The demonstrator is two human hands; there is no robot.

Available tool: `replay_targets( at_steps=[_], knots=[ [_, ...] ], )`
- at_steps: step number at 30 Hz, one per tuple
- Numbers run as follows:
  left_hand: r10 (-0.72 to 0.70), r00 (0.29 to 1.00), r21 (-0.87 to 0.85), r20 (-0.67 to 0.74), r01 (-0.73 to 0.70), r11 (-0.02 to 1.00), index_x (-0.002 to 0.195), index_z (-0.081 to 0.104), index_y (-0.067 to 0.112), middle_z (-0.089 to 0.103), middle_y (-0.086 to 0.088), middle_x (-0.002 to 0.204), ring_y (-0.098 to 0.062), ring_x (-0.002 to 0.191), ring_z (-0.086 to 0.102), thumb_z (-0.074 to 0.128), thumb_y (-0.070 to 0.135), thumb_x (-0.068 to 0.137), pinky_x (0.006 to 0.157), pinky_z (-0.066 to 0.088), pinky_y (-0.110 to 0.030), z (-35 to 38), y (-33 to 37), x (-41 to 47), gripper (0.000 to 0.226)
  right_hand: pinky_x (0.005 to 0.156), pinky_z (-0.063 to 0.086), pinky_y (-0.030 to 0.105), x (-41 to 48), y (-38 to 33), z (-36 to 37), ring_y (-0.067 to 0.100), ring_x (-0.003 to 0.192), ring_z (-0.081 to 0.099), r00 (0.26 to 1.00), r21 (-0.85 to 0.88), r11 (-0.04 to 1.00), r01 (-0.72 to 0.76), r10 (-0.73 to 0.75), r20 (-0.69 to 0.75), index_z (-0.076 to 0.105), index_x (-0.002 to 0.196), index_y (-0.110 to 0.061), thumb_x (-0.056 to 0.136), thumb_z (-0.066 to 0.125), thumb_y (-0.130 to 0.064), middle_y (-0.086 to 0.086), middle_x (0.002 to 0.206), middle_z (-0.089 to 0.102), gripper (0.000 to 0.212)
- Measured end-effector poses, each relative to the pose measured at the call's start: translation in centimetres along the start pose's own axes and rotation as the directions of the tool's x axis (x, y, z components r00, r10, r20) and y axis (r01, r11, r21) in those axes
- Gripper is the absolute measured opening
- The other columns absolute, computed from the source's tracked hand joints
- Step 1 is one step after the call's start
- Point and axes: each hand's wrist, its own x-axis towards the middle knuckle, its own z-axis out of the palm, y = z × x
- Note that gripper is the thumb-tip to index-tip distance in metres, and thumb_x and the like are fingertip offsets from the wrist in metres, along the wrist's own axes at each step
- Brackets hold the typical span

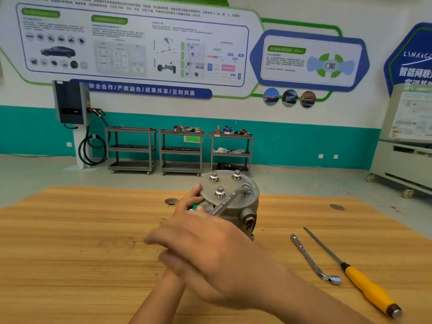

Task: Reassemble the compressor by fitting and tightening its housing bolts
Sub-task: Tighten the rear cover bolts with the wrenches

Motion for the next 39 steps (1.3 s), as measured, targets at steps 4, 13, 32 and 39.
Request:
replay_targets(
  at_steps=[4,13,32,39],
  knots=[
    [-0.016,1.0,0.111,0.011,0.015,0.994,0.088,0.057,0.041,0.066,0.028,0.078,0.015,0.075,0.058,0.048,0.029,0.08,0.06,0.044,-0.004,0.0,0.2,0.4,0.017,0.096,0.044,0.037,9.4,5.2,0.5,0.021,0.12,0.051,0.97,-0.156,0.983,-0.102,0.133,0.202,0.032,0.145,-0.015,0.103,0.032,-0.028,0.006,0.138,0.049,0.044],
    [-0.009,0.998,0.013,0.062,0.008,1.0,0.095,0.061,0.027,0.061,0.021,0.118,0.002,0.118,0.052,0.047,0.037,0.079,0.092,0.041,-0.01,-0.4,0.7,0.9,0.023,0.059,0.044,0.026,9.4,21.0,-2.7,0.016,0.075,0.054,0.634,-0.016,0.635,-0.772,0.772,0.054,0.006,0.151,-0.024,0.098,0.04,-0.014,0.017,0.136,0.047,0.064],
    [-0.045,0.998,0.03,0.042,0.044,0.999,0.096,0.059,0.026,0.058,0.013,0.124,0.004,0.118,0.051,0.045,0.039,0.079,0.092,0.041,-0.009,-0.8,0.6,0.7,0.025,0.106,0.037,0.034,-6.8,6.3,4.3,0.02,0.121,0.043,0.696,-0.153,0.953,-0.263,0.077,-0.714,0.052,0.105,-0.012,0.093,0.047,-0.017,0.007,0.124,0.044,0.014],
    [-0.119,0.992,-0.029,0.041,0.12,0.992,0.096,0.058,0.025,0.063,0.0,0.119,-0.002,0.109,0.058,0.07,0.029,0.077,0.098,0.046,-0.026,-2.0,0.6,0.7,0.023,0.114,0.02,0.049,-2.9,4.2,3.8,0.023,0.129,0.046,0.893,-0.091,0.995,-0.052,0.006,-0.449,0.042,0.106,-0.014,0.079,0.05,-0.024,0.01,0.13,0.057,0.03]
  ],
)
